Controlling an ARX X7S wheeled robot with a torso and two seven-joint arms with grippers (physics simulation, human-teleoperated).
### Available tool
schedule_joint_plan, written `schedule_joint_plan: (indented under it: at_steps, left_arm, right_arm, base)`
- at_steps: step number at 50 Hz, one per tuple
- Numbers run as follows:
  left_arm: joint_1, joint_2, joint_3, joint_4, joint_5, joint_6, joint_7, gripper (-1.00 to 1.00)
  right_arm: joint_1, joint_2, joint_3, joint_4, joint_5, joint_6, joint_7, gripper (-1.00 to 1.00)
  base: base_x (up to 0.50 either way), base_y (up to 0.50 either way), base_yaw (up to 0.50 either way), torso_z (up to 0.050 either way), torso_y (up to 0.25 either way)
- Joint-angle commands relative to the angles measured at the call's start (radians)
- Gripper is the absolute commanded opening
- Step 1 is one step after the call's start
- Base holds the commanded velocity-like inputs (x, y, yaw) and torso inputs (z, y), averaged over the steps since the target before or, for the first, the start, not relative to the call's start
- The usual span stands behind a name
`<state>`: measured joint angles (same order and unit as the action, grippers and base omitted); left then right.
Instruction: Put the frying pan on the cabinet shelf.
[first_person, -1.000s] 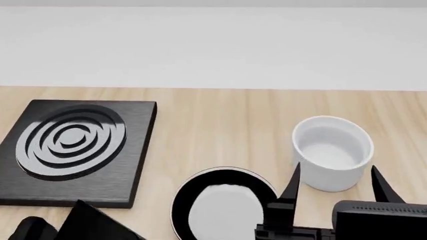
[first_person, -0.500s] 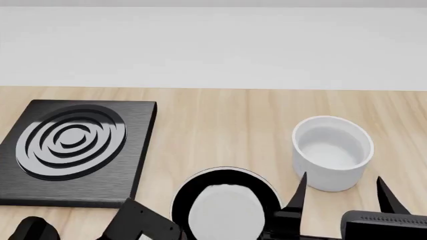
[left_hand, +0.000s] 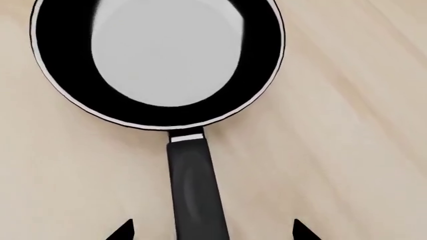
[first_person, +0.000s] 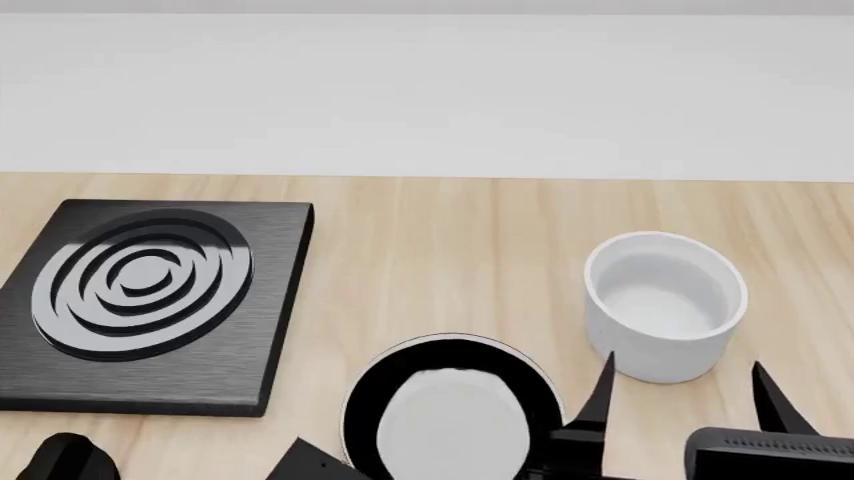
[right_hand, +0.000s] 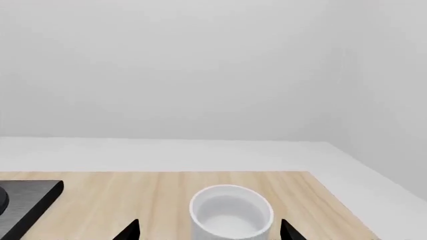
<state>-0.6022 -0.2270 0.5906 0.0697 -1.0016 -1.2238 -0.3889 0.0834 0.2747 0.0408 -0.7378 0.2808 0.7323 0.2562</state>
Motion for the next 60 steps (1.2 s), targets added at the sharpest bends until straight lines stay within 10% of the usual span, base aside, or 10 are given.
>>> schedule_joint_plan:
  at_steps: [1,33,34,60]
  left_arm:
    - [0.043,0.005,0.017,0.022,0.034,-0.007,-0.031,1.00]
    - [0.072,-0.010,0.045,-0.060,0.057,0.043,-0.020,1.00]
    - [0.070,-0.010,0.045,-0.058,0.059,0.044,-0.023,-1.00]
    - [-0.005,-0.046,-0.170,0.255,-0.209,-0.186,-0.312,-1.00]
  right_arm:
    - [-0.005,-0.007,0.015,0.003,0.006,0.000,-0.012,1.00]
    - [-0.019,0.002,0.025,0.019,0.022,-0.027,-0.005,1.00]
    - [-0.019,0.003,0.026,0.019,0.022,-0.026,-0.004,1.00]
    - [-0.001,0.006,0.003,0.043,0.031,-0.040,-0.004,1.00]
  base:
    - [0.00,0.00,0.00,0.000,0.000]
    - [0.00,0.00,0.00,0.000,0.000]
    - [0.00,0.00,0.00,0.000,0.000]
    - [0.00,0.00,0.00,0.000,0.001]
